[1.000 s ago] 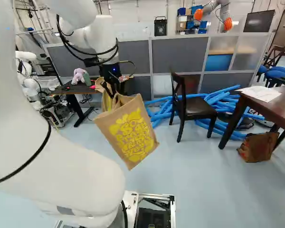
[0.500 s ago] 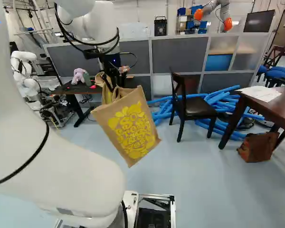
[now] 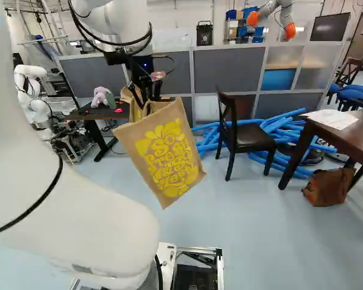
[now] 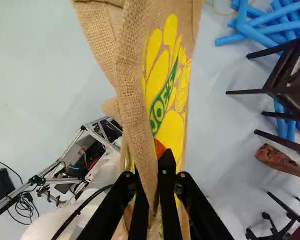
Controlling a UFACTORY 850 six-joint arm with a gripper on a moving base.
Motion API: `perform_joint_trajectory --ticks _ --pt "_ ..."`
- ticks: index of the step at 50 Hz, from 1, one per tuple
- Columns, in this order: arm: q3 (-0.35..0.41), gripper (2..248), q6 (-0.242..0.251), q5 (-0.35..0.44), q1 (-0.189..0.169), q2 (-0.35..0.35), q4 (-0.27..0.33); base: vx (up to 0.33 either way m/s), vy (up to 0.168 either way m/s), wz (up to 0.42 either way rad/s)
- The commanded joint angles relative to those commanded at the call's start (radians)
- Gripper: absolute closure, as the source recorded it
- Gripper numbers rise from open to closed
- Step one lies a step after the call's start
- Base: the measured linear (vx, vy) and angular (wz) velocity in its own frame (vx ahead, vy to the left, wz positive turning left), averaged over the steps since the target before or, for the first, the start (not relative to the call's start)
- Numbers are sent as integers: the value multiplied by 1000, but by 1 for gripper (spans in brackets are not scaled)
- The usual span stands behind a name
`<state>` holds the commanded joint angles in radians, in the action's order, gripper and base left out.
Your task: Pick up the bag on the ground and place it on the table
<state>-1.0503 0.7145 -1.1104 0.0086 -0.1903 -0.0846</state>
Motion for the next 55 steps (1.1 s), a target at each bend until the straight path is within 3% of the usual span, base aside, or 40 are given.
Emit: perform_joint_trajectory --ticks 34,55 --pt "-4 225 0 -1 0 2 0 11 1 0" --pt "-4 225 0 -1 0 2 0 152 5 -10"
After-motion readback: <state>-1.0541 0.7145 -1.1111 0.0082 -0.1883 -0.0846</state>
